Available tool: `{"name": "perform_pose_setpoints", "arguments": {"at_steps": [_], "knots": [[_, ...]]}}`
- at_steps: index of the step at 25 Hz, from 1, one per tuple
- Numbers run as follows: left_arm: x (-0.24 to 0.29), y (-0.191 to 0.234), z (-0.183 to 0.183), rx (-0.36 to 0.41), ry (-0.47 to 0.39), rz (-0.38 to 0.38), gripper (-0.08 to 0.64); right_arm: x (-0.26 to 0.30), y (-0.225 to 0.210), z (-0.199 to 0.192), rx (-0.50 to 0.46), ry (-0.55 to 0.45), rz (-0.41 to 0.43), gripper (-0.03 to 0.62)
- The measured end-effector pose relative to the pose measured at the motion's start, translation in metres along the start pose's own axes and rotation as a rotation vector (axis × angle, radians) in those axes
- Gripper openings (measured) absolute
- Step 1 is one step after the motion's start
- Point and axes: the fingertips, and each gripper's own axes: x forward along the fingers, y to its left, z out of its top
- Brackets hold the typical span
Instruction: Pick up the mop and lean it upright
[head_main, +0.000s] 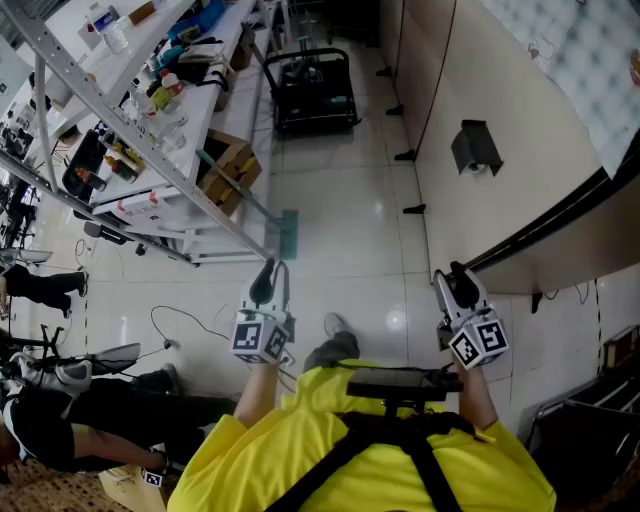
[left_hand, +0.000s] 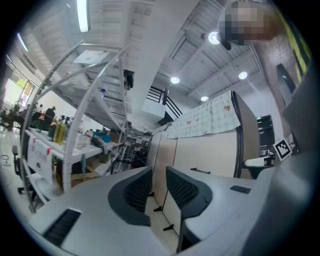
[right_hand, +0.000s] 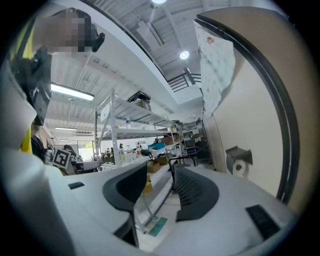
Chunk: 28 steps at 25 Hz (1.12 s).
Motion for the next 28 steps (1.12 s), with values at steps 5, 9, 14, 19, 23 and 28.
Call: {"name": "perform_pose_setpoints", "arguments": {"at_steps": [5, 9, 14, 19, 23, 28], "knots": [[0.101, 0.022, 0.046, 0.039, -0.040, -0.132, 0.100, 0.079, -0.044, 0.022, -0.060, 0.001, -0.068, 0.178], [0.135, 0.064, 0.054, 0.022, -0.017, -0.086, 0.100, 0.146, -0.039, 0.028, -0.047, 0.010, 0.000, 0.178], [0.153, 0.138, 0.046, 0.011, -0.003, 0.099, 0.100, 0.261, -0.027, 0.015, -0.069, 0.113, 0.220, 0.178], [0.159, 0.208, 0.049, -0.003, -0.016, 0.402, 0.098, 0.409, 0.006, 0.011, -0.106, 0.161, 0.544, 0.178], [0.148, 0.251, 0.054, -0.023, -0.068, 0.696, 0.096, 0.514, 0.053, 0.009, -0.141, 0.206, 0.812, 0.178], [0.147, 0.275, 0.051, -0.044, -0.114, 0.962, 0.072, 0.614, 0.115, -0.005, -0.188, 0.263, 1.038, 0.178]]}}
